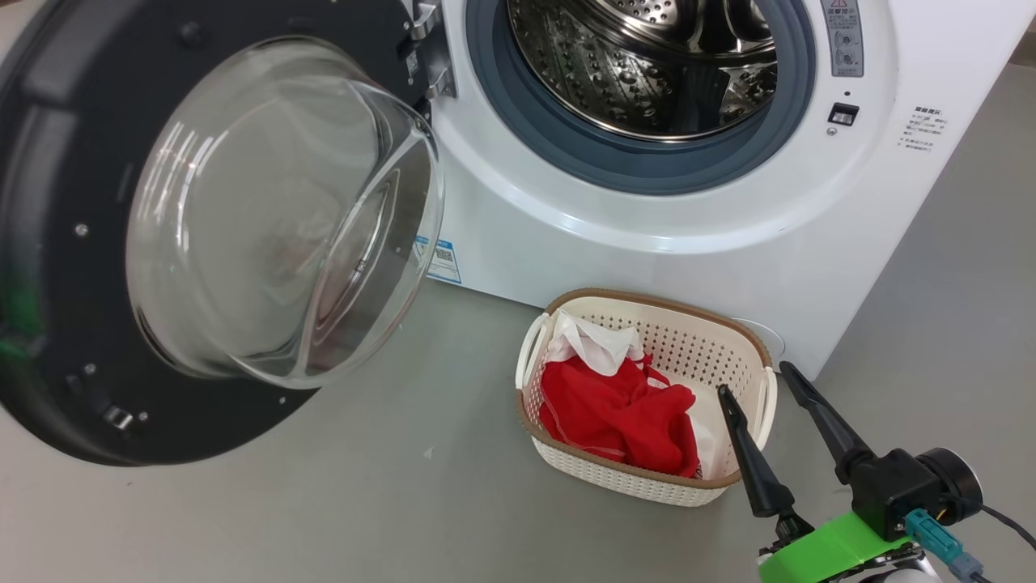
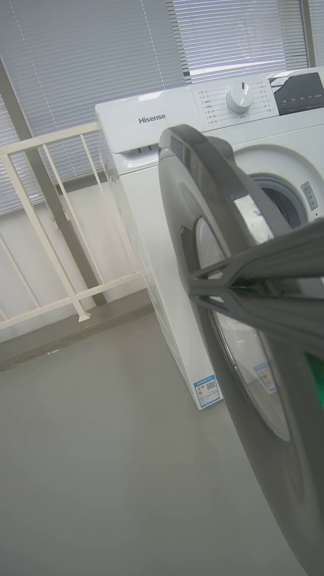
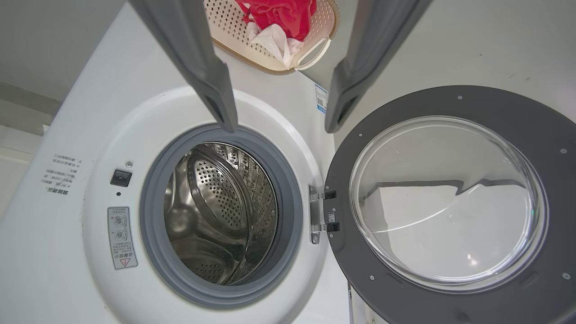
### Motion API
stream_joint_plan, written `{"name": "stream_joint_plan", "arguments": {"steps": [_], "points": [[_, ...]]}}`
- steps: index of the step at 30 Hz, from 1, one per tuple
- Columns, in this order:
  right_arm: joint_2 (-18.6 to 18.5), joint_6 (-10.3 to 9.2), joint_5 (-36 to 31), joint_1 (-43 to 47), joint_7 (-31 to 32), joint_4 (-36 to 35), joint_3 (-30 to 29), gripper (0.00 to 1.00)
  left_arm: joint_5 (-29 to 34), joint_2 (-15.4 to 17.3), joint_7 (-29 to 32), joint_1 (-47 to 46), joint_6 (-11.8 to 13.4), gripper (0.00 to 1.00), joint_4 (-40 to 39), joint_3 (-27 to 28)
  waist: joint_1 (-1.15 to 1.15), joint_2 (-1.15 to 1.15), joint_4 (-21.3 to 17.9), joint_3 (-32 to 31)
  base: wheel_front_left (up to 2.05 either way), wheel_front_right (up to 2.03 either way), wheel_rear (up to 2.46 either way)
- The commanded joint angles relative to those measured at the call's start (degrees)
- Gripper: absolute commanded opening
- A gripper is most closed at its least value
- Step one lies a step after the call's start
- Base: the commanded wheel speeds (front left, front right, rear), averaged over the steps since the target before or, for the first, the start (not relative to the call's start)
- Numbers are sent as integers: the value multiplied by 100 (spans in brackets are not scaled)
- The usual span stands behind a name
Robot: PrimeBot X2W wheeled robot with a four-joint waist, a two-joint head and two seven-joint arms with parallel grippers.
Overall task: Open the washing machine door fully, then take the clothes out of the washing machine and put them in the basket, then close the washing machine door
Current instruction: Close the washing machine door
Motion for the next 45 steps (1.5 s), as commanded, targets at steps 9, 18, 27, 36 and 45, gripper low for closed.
{"name": "stream_joint_plan", "arguments": {"steps": [9, 18, 27, 36, 45], "points": [[9, 28, 55, -219, -100, -41, 109, 100, -403, -258, 599, 520, -30, 0, -853, 143, 0, -1, 65, -27, 0, 0, 0], [29, 28, 61, -226, -126, -13, 119, 100, -608, -754, 977, 986, 174, 0, -1855, 100, 0, -1, 131, -41, 0, 0, 0], [36, 28, 80, -227, -141, 23, 114, 100, -893, -1187, 1391, 1383, 365, 0, -2819, 67, 0, -1, 118, -44, 0, 0, 0], [41, 28, 76, -236, -150, 27, 101, 100, -1022, -1475, 1710, 1794, 532, 0, -3653, -133, 0, -1, 82, -62, 0, 0, 0], [43, 28, 108, -265, -155, 79, 138, 100, -1182, -1672, 1713, 2047, 710, 0, -4275, -576, 0, -1, 5, -48, 0, 0, 0]]}}
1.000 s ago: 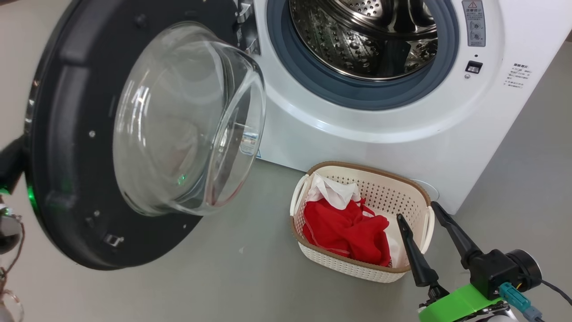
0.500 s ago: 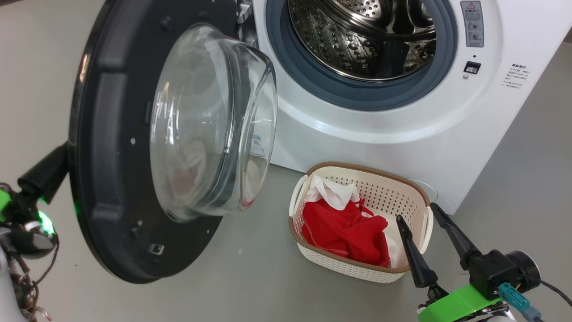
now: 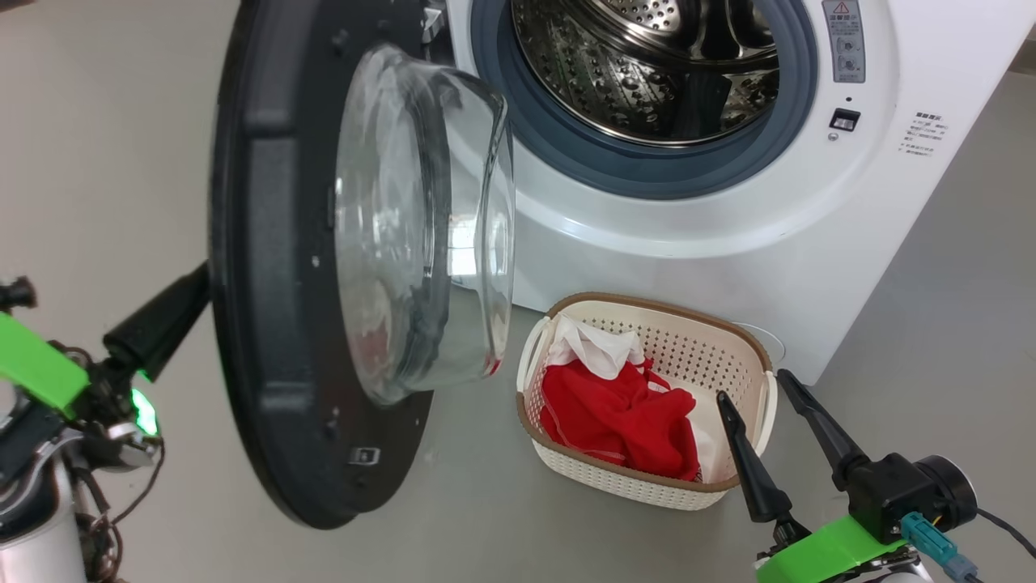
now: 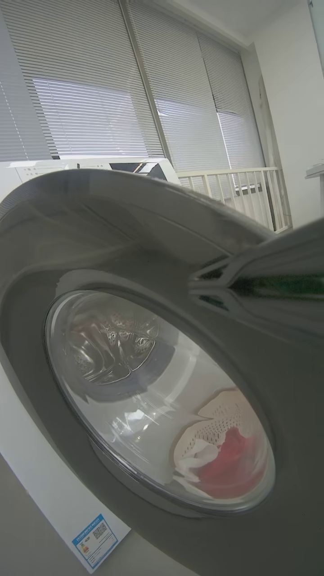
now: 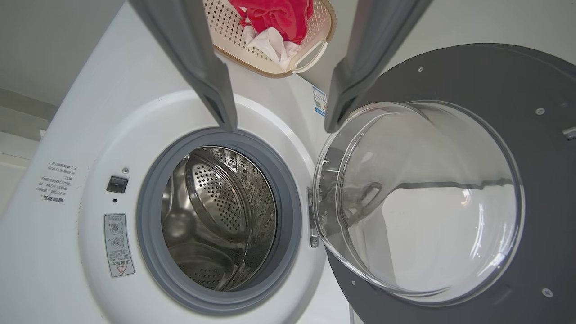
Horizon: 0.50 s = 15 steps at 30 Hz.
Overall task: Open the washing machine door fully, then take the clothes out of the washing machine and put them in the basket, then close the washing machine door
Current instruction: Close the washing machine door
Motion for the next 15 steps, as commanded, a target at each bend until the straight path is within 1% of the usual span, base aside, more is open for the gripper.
{"name": "stream_joint_plan", "arguments": {"steps": [1, 6, 15], "points": [[0, 28, 80, -268, -76, -105, 145, 100, -87, 95, 35, 28, 33, 0, -262, -36, 0, 0, -32, 0, 0, 0, 0], [0, 28, 105, -284, -77, -96, 139, 100, -252, 72, -115, 187, 65, 0, -422, -374, 0, 0, -133, -1, 0, 0, 0], [0, 28, 139, -246, -78, -81, 135, 100, -754, 68, -560, 402, 90, 0, -536, -998, 0, 0, -337, -46, 0, 0, 0]]}}
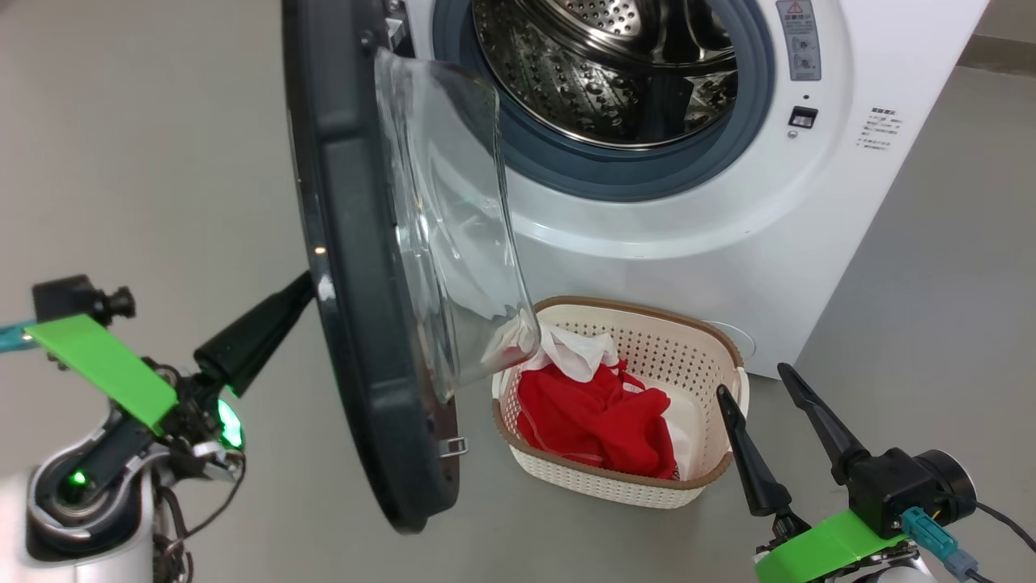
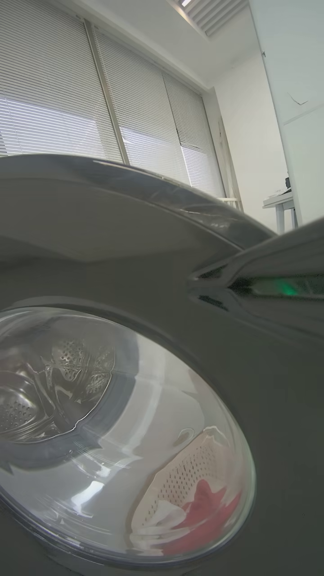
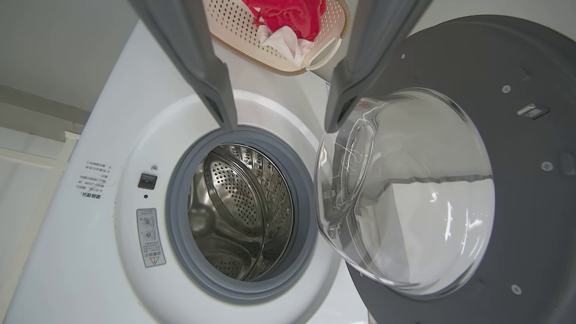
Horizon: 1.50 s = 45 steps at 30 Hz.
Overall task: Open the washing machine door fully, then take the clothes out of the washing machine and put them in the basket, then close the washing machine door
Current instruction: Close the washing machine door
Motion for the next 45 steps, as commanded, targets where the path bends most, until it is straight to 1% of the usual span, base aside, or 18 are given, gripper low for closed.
{"name": "stream_joint_plan", "arguments": {"steps": [1, 13, 25, 37, 45], "points": [[-2, 28, 118, -165, -37, -115, 131, 100, -125, 103, -39, 8, 9, 0, -209, 10, 0, 0, -58, -19, 0, 0, 0], [-2, 28, 143, -144, -38, -105, 172, 100, -459, 102, -440, 80, -51, 0, -181, -401, 0, 0, -356, -75, 0, 0, 0], [-2, 28, 131, -174, -38, -134, 175, 100, -787, 102, -861, -56, -195, 0, 28, -720, 0, 0, -765, 17, 0, 0, 0], [-2, 28, 122, -243, -38, -136, 158, 100, -1018, 102, -1179, -303, -338, 0, 313, -851, 0, 0, -1215, 163, 0, 0, 0], [-2, 28, 115, -322, -38, -154, 138, 100, -1068, 102, -1514, -517, -429, 0, 565, -939, 0, 0, -1476, 298, 0, 0, 0]]}}
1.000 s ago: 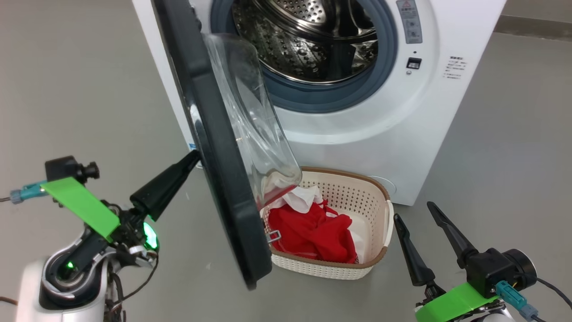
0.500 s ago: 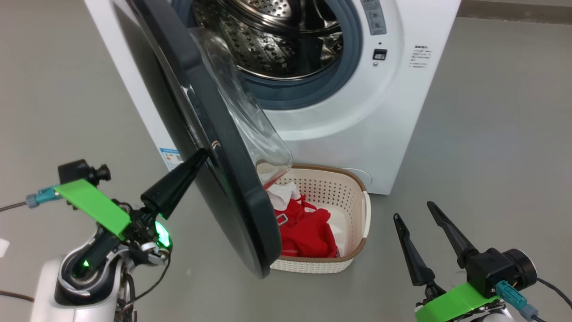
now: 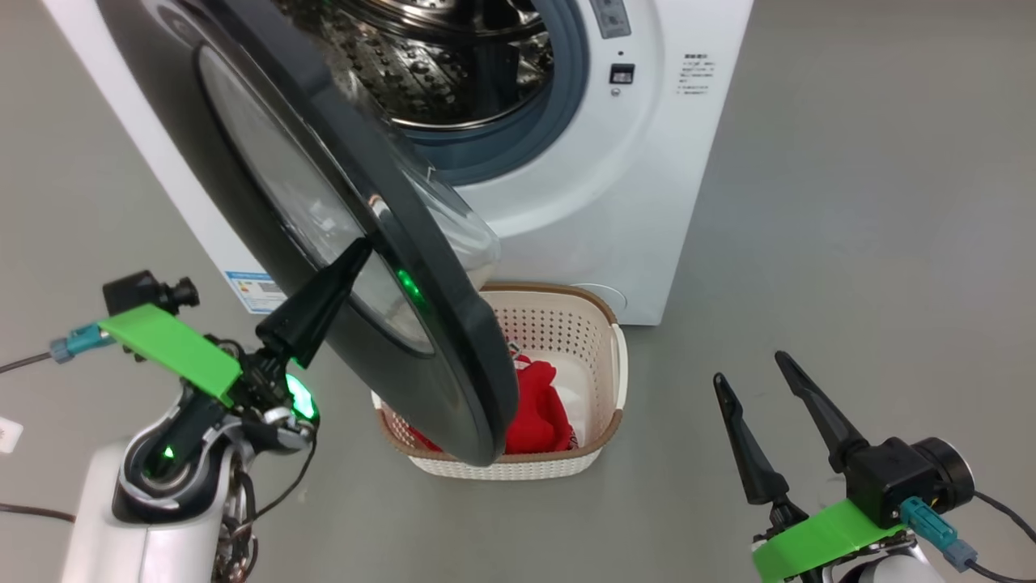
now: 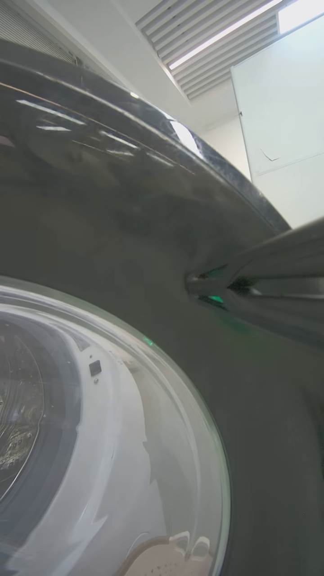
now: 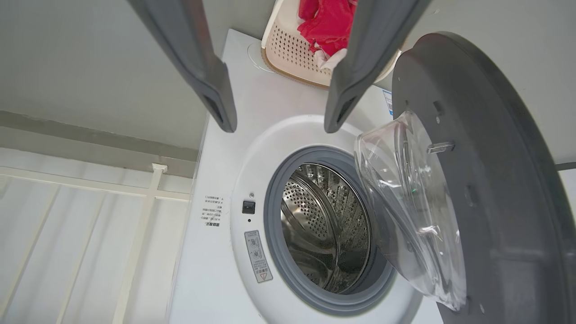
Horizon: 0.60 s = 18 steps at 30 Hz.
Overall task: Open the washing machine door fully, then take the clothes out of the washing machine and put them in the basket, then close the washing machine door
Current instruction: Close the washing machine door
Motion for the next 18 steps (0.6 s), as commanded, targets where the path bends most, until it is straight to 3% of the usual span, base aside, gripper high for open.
{"name": "stream_joint_plan", "arguments": {"steps": [1, 18], "points": [[-5, 28, 107, -256, -38, -163, 103, 100, -58, 100, -99, -318, -76, 0, -64, 91, 0, 0, -131, 92, 0, 0, 0], [-5, 28, 169, -386, -38, -217, 89, 100, -213, 99, -904, -950, -208, 0, 312, 11, 0, 0, -593, 401, 0, 0, 0]]}}
